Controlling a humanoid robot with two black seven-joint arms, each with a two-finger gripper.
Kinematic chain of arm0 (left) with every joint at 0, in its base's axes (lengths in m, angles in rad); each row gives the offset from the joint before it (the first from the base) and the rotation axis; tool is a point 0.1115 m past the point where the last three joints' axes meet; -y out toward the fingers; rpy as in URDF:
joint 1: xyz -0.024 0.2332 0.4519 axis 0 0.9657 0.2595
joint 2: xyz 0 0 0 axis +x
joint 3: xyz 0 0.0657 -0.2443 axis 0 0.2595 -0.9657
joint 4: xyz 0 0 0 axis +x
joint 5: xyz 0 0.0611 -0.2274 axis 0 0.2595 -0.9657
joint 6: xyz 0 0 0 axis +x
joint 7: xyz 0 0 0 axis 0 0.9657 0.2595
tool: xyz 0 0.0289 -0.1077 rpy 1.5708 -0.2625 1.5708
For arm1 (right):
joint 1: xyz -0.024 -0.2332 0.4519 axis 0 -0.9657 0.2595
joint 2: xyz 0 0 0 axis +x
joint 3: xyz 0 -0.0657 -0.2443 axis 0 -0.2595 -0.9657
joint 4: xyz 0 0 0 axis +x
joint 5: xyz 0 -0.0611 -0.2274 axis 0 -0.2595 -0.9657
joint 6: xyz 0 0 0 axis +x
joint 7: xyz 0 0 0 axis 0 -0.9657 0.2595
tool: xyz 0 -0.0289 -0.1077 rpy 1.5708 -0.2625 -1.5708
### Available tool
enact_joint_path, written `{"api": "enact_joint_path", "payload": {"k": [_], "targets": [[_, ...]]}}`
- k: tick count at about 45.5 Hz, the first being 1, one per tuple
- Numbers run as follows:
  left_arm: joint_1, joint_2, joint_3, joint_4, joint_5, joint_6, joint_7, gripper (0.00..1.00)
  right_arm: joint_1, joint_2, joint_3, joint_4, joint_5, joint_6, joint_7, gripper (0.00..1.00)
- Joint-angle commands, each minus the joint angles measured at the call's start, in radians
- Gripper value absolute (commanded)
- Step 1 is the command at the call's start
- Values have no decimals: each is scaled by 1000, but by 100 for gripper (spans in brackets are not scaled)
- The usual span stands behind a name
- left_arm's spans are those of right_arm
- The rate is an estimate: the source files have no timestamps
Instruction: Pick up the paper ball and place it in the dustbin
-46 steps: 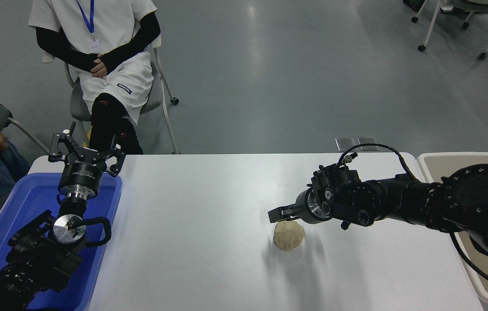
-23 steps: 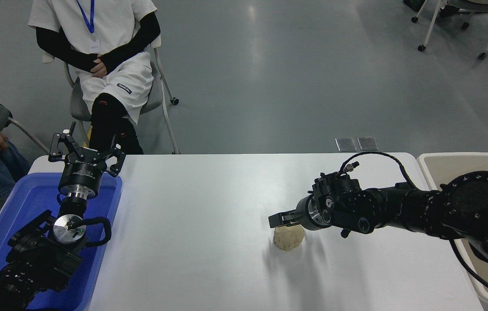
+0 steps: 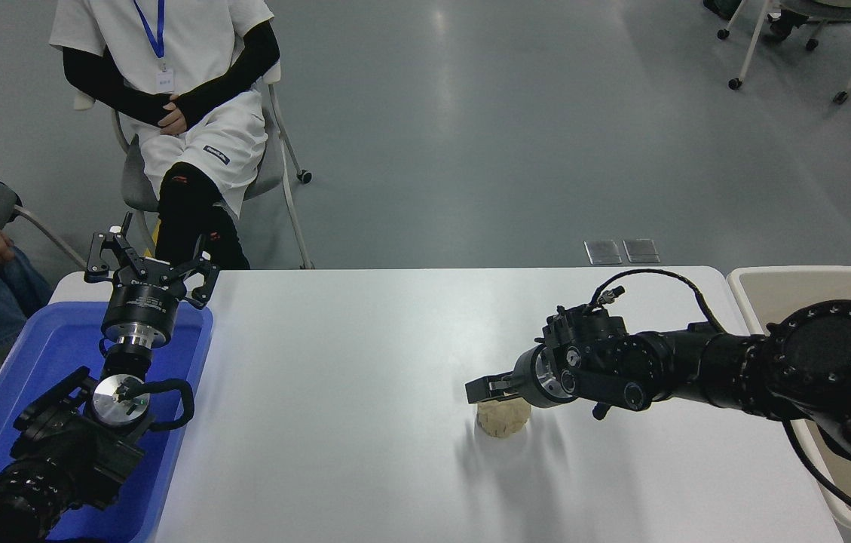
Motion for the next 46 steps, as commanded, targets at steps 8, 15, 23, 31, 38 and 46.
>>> {"api": "enact_joint_path", "payload": {"k": [8, 15, 23, 31, 38, 46], "targets": [[0, 0, 0, 0, 0, 1, 0, 99, -1, 0, 4, 35, 3, 2, -1, 100], [0, 0, 1, 0, 0, -1, 0, 99, 3, 0, 6, 58, 2, 3, -1, 100], [0, 0, 1, 0, 0, -1, 0, 99, -2, 0, 6, 51, 2, -3, -1, 100], [0, 0, 1, 0, 0, -1, 0, 99, -10, 0, 4, 45, -1, -9, -2, 94], [0, 0, 1, 0, 0, -1, 0, 99, -19, 0, 3, 46, -6, -7, -2, 67], [0, 0, 1, 0, 2, -1, 0, 99, -20, 0, 4, 49, 3, -3, -4, 18]]}}
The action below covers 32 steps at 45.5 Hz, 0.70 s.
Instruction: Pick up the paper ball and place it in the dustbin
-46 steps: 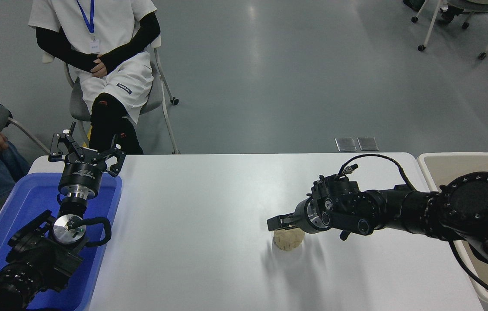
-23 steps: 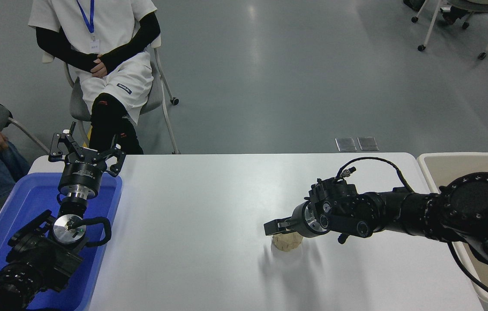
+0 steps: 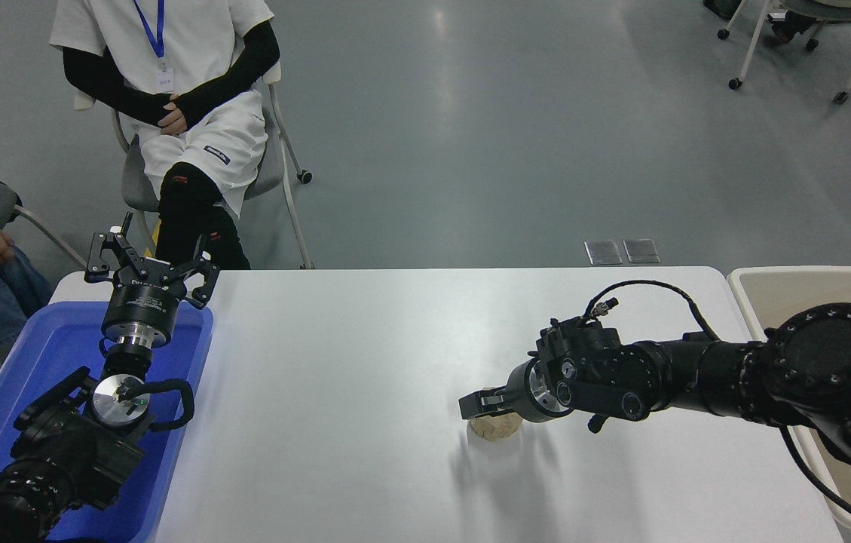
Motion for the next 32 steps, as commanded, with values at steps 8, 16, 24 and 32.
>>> {"api": "enact_joint_path", "payload": {"k": [8, 16, 24, 32], "targets": [[0, 0, 0, 0, 1, 0, 0, 99, 4, 0, 2, 13, 60, 13, -45, 0], [0, 0, -1, 0, 0, 0, 0, 99, 30, 0, 2, 31, 159, 50, -73, 0], [0, 0, 0, 0, 0, 0, 0, 99, 70, 0, 2, 56, 167, 79, -73, 0], [0, 0, 0, 0, 0, 2, 0, 99, 113, 0, 15, 77, 176, 145, -73, 0]]}}
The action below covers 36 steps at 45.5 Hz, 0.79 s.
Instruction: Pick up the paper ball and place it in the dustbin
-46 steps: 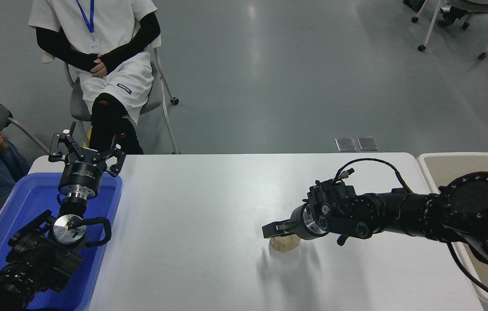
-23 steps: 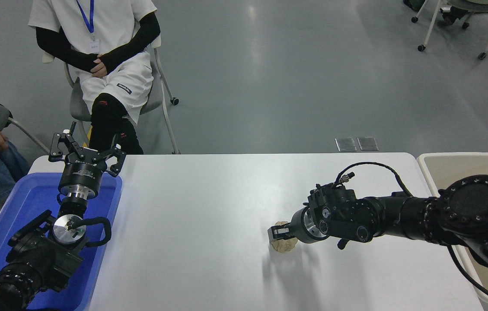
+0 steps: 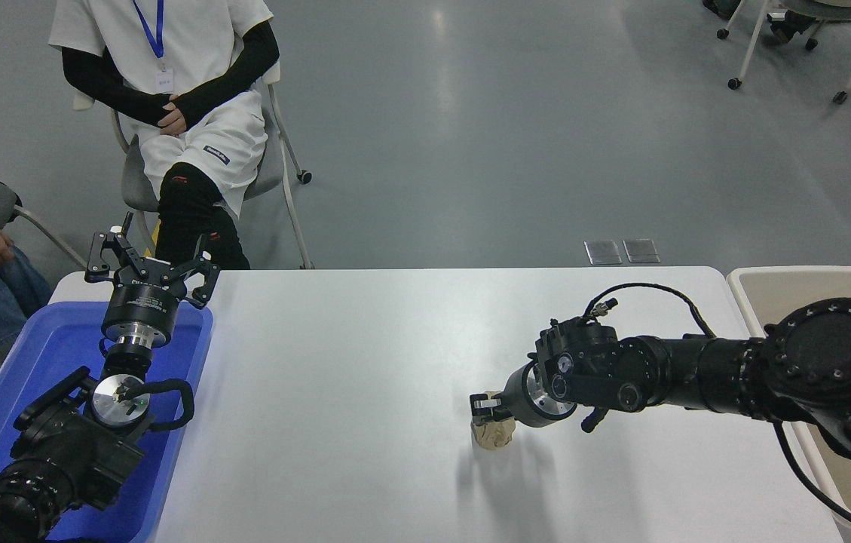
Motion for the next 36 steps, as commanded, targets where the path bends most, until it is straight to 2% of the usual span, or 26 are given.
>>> {"api": "enact_joint_path", "payload": {"k": [1, 8, 21, 36], "targets": [[0, 0, -1, 0, 1, 0, 0, 99, 57, 0, 16, 36, 32, 88, -6, 0], [0, 0, 0, 0, -1, 2, 0, 99, 128, 0, 29, 66, 39, 186, -8, 0], [0, 0, -1, 0, -1, 0, 0, 99, 283, -132, 15, 91, 25, 440, -39, 0], [0, 0, -1, 0, -1, 2, 0, 99, 461, -215, -17, 100, 25, 442, -60, 0]]}}
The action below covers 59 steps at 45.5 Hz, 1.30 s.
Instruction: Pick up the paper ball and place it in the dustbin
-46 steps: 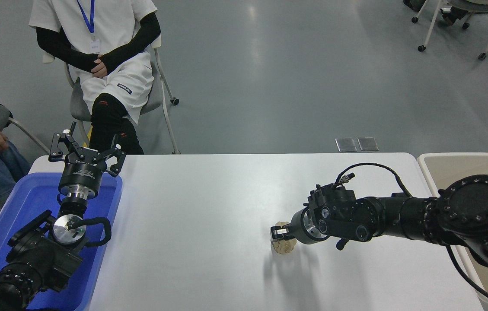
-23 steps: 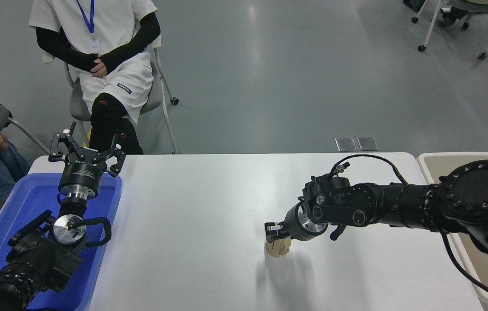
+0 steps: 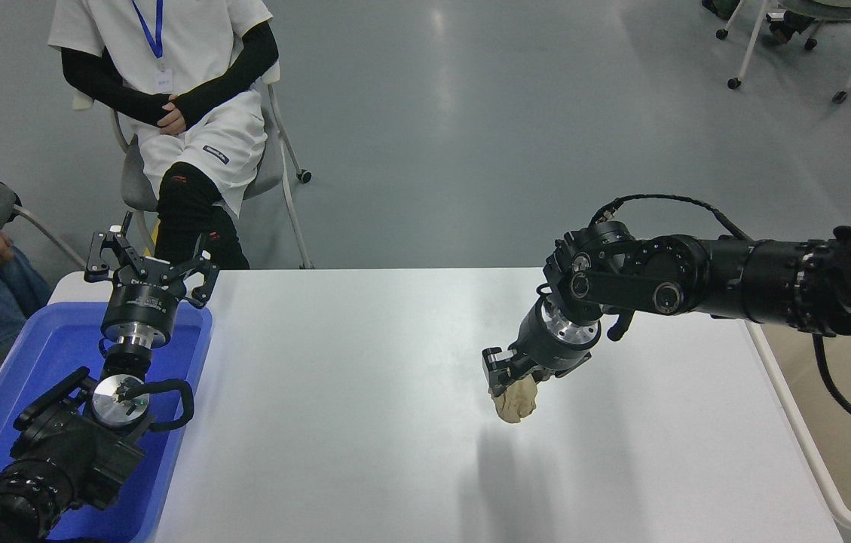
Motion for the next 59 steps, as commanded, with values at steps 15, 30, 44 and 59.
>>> {"api": "enact_joint_path", "payload": {"k": [15, 30, 44, 59], "targets": [[0, 0, 1, 0, 0, 1, 0, 99, 300, -162, -66, 21, -2, 39, -24, 0], [0, 0, 1, 0, 0, 1, 0, 99, 427, -245, -99, 76, -3, 39, -25, 0], [0, 0, 1, 0, 0, -1, 0, 99, 480, -269, -136, 93, -8, 39, -25, 0], [0, 0, 0, 0, 0, -1, 0, 99, 481, -377, -201, 76, -17, 39, -25, 0]]}}
